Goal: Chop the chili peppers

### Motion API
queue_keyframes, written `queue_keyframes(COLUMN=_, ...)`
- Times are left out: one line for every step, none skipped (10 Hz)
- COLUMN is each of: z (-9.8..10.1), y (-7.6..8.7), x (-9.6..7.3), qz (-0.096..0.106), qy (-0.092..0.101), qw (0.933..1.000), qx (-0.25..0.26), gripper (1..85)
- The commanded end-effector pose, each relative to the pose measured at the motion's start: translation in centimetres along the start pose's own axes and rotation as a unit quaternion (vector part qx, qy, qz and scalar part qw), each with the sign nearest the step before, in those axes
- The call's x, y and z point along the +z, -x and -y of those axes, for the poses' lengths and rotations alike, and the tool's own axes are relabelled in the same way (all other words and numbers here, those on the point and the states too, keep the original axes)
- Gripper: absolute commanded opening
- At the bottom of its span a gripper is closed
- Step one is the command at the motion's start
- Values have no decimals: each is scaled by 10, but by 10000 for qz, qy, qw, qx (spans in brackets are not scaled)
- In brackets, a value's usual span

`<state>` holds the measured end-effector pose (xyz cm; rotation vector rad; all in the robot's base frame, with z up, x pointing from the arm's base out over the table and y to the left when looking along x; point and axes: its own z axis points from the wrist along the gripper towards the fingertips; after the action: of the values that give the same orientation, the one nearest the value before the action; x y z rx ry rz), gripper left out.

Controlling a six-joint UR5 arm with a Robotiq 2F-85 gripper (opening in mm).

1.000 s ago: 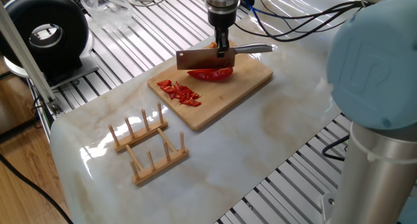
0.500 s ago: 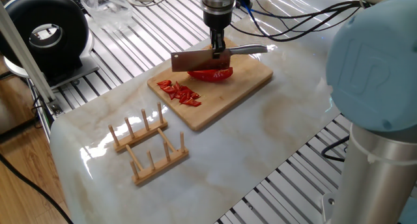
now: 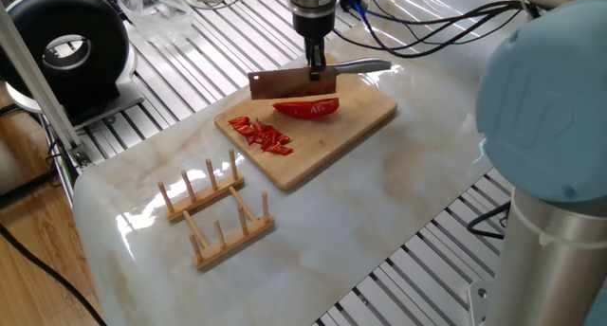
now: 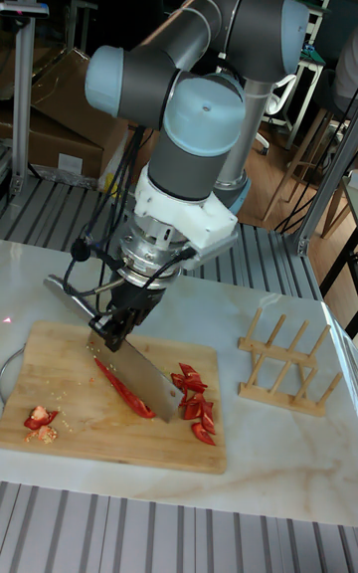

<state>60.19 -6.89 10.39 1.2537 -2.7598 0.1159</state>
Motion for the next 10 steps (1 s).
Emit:
queue_keyframes(z=-7, y=-19, x=-5, qz=-258, qy=80, qw=9925, qx=1192, gripper=13)
queue_keyframes(z=-11, y=-15, x=-5, qz=-200, qy=149, qw=9857, qx=1668, gripper=13)
queue_keyframes(z=-14, y=-11, x=-6, qz=-164, qy=179, qw=9796, qx=1995, gripper=13)
queue_keyframes(z=-17, y=-8, x=-8, qz=-181, qy=192, qw=9714, qx=2361, gripper=13)
queue_keyframes(z=-24, y=1, x=-10, qz=-124, qy=311, qw=9548, qx=2954, gripper=13)
queue_keyframes(z=-27, y=8, x=-10, qz=-45, qy=385, qw=9411, qx=3358, gripper=13)
queue_keyframes(z=-22, y=21, x=-11, qz=204, qy=378, qw=9309, qx=3628, gripper=13)
queue_keyframes(z=-19, y=29, x=-13, qz=371, qy=346, qw=9256, qx=3751, gripper=13)
queue_keyframes(z=-22, y=35, x=-15, qz=436, qy=401, qw=9208, qx=3854, gripper=13)
queue_keyframes(z=-27, y=41, x=-17, qz=485, qy=510, qw=9125, qx=4030, gripper=13)
